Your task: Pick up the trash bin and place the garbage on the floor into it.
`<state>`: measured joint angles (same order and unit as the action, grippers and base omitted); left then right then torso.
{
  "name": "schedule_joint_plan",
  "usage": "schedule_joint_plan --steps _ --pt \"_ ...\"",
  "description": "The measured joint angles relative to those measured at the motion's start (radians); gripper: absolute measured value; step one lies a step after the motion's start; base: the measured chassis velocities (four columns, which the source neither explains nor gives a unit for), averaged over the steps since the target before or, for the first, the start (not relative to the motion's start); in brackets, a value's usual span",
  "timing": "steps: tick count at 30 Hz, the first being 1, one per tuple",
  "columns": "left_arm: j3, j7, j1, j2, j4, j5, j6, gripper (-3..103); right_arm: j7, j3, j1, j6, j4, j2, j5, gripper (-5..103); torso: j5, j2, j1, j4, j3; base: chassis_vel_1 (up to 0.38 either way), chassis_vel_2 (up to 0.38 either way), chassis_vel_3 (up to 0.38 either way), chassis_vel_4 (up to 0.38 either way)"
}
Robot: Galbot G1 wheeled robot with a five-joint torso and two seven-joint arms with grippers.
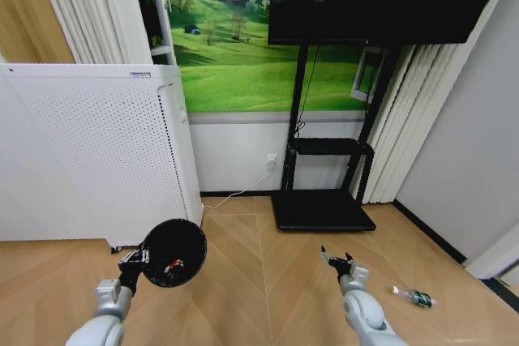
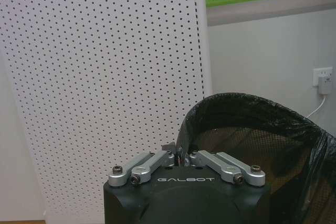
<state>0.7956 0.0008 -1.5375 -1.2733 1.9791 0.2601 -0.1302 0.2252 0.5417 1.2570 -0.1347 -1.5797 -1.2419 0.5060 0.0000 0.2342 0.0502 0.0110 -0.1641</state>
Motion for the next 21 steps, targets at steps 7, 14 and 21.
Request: schedule_joint_plan --steps 7,14,21 --pt "0.002 -0.002 0.001 -0.012 0.001 -0.003 0.005 6 -0.027 -0.005 -0.004 0.008 -0.003 0.002 0.002 100 -0.0001 0.000 0.000 0.0002 0.000 0.000 0.000 0.000 0.000" --pt "0.010 -0.002 0.001 -0.012 0.001 -0.002 0.014 6 -0.030 -0.013 -0.007 0.008 0.004 0.006 0.001 100 -0.0001 0.000 0.000 0.0001 0.000 -0.040 -0.027 0.027 0.038" --pt "0.010 -0.002 0.002 -0.011 -0.005 0.001 0.020 6 -0.030 -0.021 -0.014 0.008 0.009 0.017 0.007 100 0.0000 0.000 0.000 0.0003 0.000 -0.172 -0.156 0.155 0.159"
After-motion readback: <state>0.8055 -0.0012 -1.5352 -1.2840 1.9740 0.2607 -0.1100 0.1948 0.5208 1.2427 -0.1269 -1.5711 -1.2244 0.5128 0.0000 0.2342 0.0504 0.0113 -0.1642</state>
